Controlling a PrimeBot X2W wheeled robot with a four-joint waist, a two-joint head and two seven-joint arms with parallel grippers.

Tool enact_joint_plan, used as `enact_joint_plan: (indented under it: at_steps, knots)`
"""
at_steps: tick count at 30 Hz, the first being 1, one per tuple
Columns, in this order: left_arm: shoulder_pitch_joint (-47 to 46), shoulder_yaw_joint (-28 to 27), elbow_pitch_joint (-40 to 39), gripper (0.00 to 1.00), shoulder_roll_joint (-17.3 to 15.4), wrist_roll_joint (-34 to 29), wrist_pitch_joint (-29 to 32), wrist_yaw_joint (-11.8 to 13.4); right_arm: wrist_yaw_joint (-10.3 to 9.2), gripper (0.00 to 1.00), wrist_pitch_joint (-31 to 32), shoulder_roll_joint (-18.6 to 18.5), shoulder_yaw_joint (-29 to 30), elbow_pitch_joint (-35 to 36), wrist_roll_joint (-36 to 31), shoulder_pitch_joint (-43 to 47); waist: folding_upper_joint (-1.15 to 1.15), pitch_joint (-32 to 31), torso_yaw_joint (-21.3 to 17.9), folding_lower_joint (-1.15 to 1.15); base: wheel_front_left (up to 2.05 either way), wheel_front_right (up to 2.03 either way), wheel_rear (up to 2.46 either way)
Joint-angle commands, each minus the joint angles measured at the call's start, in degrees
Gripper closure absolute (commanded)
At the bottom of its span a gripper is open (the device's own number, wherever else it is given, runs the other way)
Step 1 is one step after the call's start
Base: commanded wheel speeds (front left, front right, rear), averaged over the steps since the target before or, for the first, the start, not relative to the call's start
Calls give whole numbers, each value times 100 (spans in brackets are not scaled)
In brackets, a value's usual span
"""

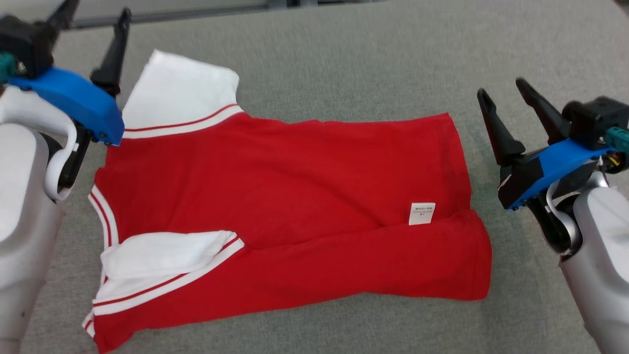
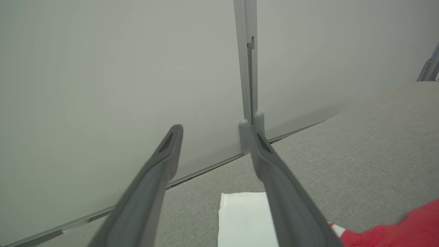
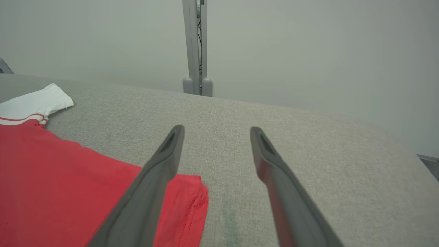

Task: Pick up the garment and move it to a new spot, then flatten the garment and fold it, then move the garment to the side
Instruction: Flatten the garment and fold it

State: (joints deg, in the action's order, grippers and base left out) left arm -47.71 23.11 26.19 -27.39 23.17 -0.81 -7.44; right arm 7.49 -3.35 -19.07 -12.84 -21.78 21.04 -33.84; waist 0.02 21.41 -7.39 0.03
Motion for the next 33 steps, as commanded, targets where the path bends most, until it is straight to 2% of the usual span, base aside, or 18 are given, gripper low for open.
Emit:
enact_joint_plan:
  at_steps: [1, 5, 11, 19, 26, 27, 28, 29, 33]
  knots:
    - [-177, 103, 103, 0, -59, 84, 39, -3, 1, 0, 40, -26, -58, -76, 84, -159, -2, 164, 54, -3, 0, 0, 0]
    - [-851, 811, 729, 0, -209, 460, 286, -3, 1, 0, 215, 0, -448, -423, 248, -646, -2, 517, -102, -3, 0, 0, 0]
    - [-1497, 1630, 1576, 0, -307, 953, 447, -4, 1, 0, 155, 55, -928, -632, 608, -1046, -2, 830, -340, -3, 0, 0, 0]
    - [-1918, 2148, 2474, 0, -442, 1429, 611, -4, 1, 0, 77, -30, -1333, -357, 844, -1223, -2, 1132, -657, -3, 0, 0, 0]
    - [-1943, 2407, 2979, 0, -312, 1802, 584, -5, 1, 0, 313, -194, -1446, -17, 1024, -1020, -2, 1237, -714, -3, 0, 0, 0]
    - [-1935, 2461, 3026, 26, -281, 1850, 601, -5, 1, 0, 355, -221, -1433, 8, 1047, -1000, -2, 1237, -704, -3, 0, 0, 0]
    - [-1931, 2514, 3064, 66, -260, 1893, 590, -5, 1, 0, 417, -255, -1430, 15, 1046, -978, -2, 1236, -692, -3, 0, 0, 0]
    - [-1931, 2549, 3090, 100, -230, 1952, 575, -5, 1, 0, 469, -282, -1422, 31, 1053, -949, -2, 1233, -674, -3, 0, 0, 0]
    - [-2004, 2718, 3056, 100, -193, 2127, 443, -5, 1, 0, 669, -340, -1377, 67, 1169, -860, -2, 1214, -596, -3, 0, 0, 0]
